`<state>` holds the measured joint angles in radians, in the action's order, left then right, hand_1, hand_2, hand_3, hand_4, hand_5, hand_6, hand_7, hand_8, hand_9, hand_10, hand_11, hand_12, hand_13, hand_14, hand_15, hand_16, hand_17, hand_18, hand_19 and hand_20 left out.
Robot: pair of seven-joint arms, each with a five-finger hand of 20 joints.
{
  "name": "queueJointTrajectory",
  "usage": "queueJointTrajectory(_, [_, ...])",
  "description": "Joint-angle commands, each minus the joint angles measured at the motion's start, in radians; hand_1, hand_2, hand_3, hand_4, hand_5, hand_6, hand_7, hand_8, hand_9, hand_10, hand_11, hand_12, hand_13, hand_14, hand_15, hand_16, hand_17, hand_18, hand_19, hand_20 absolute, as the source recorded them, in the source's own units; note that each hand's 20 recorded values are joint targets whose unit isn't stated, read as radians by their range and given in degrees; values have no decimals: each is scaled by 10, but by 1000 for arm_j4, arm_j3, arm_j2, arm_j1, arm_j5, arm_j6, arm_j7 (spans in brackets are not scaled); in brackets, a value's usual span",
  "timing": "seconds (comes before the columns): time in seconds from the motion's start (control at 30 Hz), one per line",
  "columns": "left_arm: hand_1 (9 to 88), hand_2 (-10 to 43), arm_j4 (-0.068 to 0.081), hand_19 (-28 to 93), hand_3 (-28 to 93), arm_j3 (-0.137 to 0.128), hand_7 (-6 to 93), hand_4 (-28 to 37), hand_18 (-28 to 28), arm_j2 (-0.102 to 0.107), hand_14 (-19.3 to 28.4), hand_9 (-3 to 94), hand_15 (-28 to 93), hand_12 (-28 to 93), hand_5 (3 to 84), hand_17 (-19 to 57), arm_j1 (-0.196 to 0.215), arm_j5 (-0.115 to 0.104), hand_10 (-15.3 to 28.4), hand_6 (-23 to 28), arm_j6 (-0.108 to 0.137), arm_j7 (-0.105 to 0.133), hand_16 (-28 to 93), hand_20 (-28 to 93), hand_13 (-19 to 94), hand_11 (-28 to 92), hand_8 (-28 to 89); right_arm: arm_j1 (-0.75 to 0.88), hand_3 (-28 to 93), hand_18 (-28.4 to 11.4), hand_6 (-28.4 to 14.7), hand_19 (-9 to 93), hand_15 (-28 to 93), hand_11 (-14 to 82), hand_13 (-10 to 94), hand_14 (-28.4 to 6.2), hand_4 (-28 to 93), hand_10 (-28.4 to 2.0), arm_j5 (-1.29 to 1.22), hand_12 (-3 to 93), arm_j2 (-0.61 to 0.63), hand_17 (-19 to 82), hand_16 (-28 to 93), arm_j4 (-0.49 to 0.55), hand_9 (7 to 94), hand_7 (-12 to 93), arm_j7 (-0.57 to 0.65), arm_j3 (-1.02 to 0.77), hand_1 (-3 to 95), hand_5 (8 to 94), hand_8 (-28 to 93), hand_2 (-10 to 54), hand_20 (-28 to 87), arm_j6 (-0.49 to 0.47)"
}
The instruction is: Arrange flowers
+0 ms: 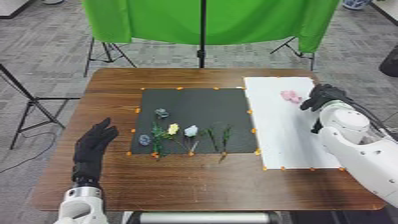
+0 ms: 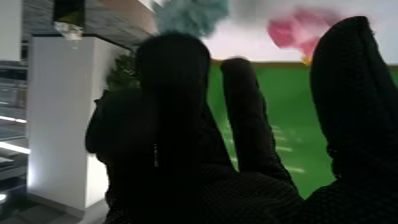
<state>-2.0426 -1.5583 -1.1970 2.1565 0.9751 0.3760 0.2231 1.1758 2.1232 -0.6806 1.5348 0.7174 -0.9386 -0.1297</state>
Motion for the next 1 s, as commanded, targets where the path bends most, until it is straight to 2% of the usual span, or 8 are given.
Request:
queueJointTrajectory(0.03, [261,105,3,90,640,9,119,-282,105,-16,168,446,224,106,448,61,17,-2,138,44,4,-6,-17,169,332,181,-70,35,616,-144,12,932,643,78,819,-62,-150,-198,56,214,-9,596,295,-24,523,95,58,-16,404,522,-62,-95,534,-74])
queueJointTrajectory(0.17, [262,105,2,90,640,7,119,-283,105,-17,168,447,224,106,449,61,16,0,139,45,2,-9,-18,169,332,181,-70,63,623,-140,13,932,653,94,822,-55,-154,-196,58,221,-9,604,288,-14,525,97,66,-34,442,520,-63,-95,552,-58])
queueJointTrajectory(0.23, [262,105,3,90,639,9,118,-283,105,-18,168,447,223,106,448,61,16,-2,139,45,5,-8,-18,169,332,182,-70,75,630,-133,13,932,661,119,824,-50,-152,-192,71,230,-3,612,286,-21,540,111,46,-20,485,534,-62,-95,560,46])
queueJointTrajectory(0.33, [261,105,3,90,641,10,117,-282,105,-20,168,447,223,106,448,61,18,-2,139,45,2,-7,-18,169,332,181,-69,79,620,-121,12,932,669,186,853,-32,-162,-166,105,229,1,640,284,-35,630,158,12,-1,551,616,-58,-95,589,169])
queueJointTrajectory(0.43, [262,105,1,89,640,8,118,-282,105,-19,168,446,223,106,447,61,22,-3,139,44,0,-6,-17,169,332,181,-69,89,495,-113,-10,932,664,93,883,-23,-124,-118,102,372,7,671,293,-9,786,180,-15,-7,653,713,109,-95,606,257])
queueJointTrajectory(0.6, [262,105,-1,89,639,6,119,-282,105,-16,168,446,223,106,447,61,26,-4,139,43,5,-5,-17,169,332,181,-69,77,491,-109,-19,932,661,88,904,-14,-119,-108,61,396,6,691,295,125,853,192,-90,9,673,773,150,-95,616,353])
queueJointTrajectory(0.8, [262,105,5,90,639,14,118,-282,105,-19,168,446,224,106,446,60,12,-1,138,44,-4,-10,-17,169,332,181,-70,-30,504,-108,-18,932,661,85,906,-14,-120,-107,-73,399,-39,694,302,261,862,185,-211,179,665,781,155,-95,624,334])
queueJointTrajectory(1.0, [262,105,7,90,639,13,119,-282,105,-19,168,446,224,106,447,60,6,0,138,44,-10,-16,-17,169,332,181,-69,-139,512,-109,-16,932,661,79,905,-15,-127,-105,-95,399,-175,695,307,219,861,182,-275,347,655,782,154,-95,627,282])
